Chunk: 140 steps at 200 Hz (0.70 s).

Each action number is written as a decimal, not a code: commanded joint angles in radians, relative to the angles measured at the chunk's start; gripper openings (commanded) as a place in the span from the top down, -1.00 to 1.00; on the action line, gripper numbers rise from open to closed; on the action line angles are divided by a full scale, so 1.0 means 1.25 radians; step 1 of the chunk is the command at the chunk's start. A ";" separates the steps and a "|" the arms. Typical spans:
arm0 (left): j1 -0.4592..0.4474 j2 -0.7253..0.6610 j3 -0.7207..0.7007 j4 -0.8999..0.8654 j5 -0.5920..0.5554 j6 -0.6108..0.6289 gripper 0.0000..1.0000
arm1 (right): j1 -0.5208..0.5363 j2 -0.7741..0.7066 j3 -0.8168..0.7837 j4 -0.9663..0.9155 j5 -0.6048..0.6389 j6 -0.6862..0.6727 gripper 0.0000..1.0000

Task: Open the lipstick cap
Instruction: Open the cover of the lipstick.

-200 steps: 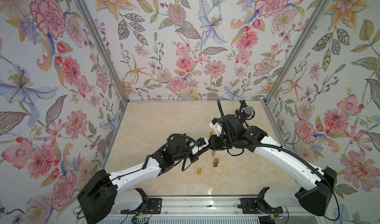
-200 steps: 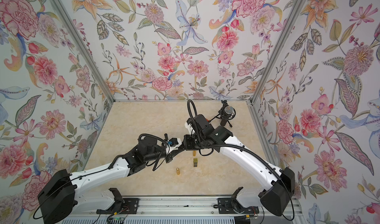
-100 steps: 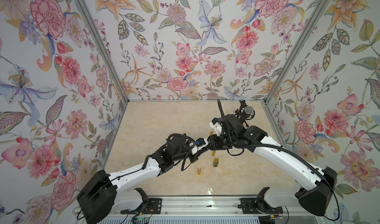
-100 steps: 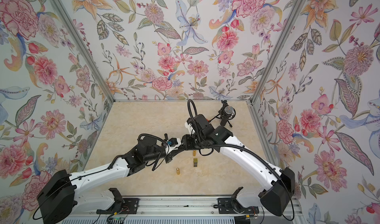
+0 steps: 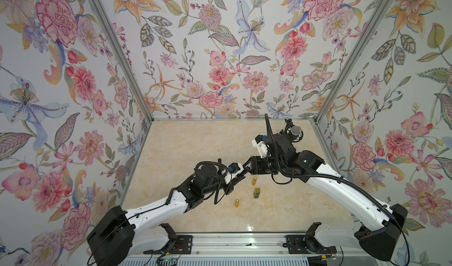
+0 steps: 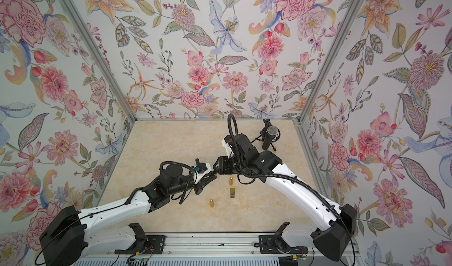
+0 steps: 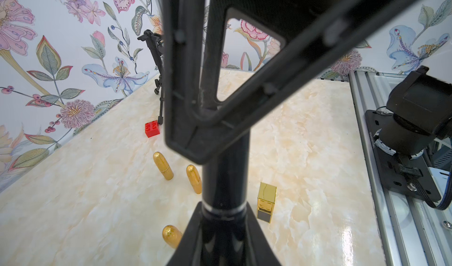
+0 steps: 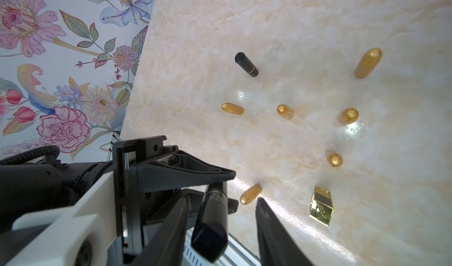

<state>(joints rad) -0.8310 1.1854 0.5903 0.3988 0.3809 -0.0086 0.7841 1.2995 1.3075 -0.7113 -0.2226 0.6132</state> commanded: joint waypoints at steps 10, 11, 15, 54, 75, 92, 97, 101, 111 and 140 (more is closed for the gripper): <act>0.006 -0.017 -0.006 0.014 -0.034 -0.020 0.90 | 0.005 -0.006 -0.016 0.048 -0.017 0.004 0.14; 0.006 -0.017 -0.005 0.014 -0.035 -0.020 0.90 | 0.006 -0.006 -0.016 0.050 -0.018 0.004 0.14; 0.006 -0.016 -0.004 0.012 -0.038 -0.020 0.90 | 0.006 -0.005 -0.016 0.052 -0.020 0.004 0.14; 0.006 -0.011 0.006 0.002 -0.047 -0.022 0.90 | 0.010 0.001 -0.027 0.060 -0.025 0.006 0.21; 0.006 -0.012 0.008 0.004 -0.045 -0.023 0.90 | 0.011 0.004 -0.033 0.060 -0.022 0.006 0.22; 0.006 -0.011 0.011 0.001 -0.049 -0.024 0.90 | 0.011 0.005 -0.033 0.060 -0.019 0.006 0.26; 0.006 -0.013 0.011 -0.001 -0.049 -0.023 0.90 | 0.011 0.006 -0.034 0.061 -0.019 0.006 0.30; 0.005 -0.013 0.012 -0.001 -0.051 -0.023 0.90 | 0.010 0.007 -0.032 0.061 -0.019 0.006 0.32; 0.006 -0.013 0.015 -0.003 -0.051 -0.022 0.90 | 0.010 0.008 -0.032 0.061 -0.018 0.005 0.33; 0.006 -0.014 0.017 -0.012 -0.057 -0.017 0.90 | 0.012 0.013 -0.033 0.068 -0.031 0.007 0.36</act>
<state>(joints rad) -0.8310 1.1831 0.5903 0.3965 0.3317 -0.0200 0.7914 1.3041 1.2751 -0.6498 -0.2474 0.6170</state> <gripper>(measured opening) 0.234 0.326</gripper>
